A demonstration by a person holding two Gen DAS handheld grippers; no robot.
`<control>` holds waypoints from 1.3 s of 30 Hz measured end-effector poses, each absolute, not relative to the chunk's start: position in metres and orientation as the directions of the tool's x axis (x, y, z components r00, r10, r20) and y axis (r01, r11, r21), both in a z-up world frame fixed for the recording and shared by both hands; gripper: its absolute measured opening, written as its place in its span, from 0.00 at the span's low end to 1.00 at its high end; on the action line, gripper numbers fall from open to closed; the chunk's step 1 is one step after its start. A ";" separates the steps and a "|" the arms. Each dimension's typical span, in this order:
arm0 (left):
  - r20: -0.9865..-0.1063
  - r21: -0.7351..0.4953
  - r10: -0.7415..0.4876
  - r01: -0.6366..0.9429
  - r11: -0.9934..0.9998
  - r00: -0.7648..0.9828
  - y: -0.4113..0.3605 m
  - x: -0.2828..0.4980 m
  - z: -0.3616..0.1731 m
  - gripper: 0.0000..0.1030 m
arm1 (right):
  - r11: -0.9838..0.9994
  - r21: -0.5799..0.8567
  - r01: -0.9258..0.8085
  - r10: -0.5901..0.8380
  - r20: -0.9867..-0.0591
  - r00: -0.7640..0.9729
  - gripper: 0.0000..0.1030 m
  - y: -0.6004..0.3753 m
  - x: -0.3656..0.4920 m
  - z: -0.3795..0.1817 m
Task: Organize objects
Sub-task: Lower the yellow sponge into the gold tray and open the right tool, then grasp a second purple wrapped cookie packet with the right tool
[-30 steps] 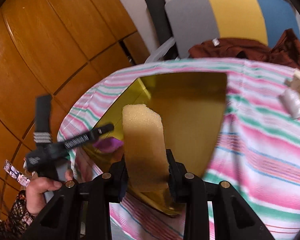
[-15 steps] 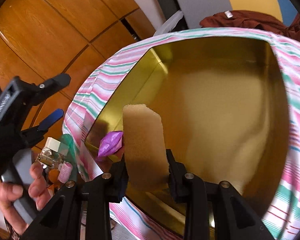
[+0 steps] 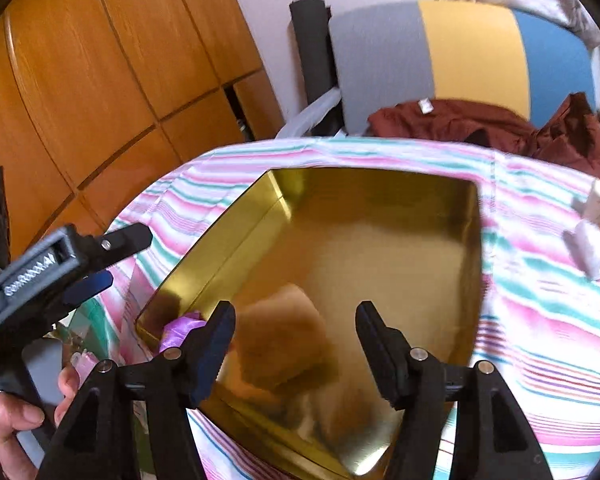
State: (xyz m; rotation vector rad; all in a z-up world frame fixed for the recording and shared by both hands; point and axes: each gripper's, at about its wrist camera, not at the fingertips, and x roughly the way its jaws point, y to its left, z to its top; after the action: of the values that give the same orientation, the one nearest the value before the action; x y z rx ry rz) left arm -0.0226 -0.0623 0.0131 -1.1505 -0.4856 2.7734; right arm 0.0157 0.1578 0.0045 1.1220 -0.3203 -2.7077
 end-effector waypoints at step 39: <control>-0.693 -0.331 0.567 -0.502 -0.799 -0.445 0.109 0.062 0.000 1.00 | -0.864 0.049 -0.501 0.319 -0.718 -0.619 0.69 0.461 0.138 -0.050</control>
State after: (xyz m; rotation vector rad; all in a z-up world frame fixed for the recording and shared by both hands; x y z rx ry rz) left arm 0.0620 0.1089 0.0000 -1.1128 -0.1015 2.2377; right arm 0.1379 0.4614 -0.0504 1.3743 -0.4566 -3.3023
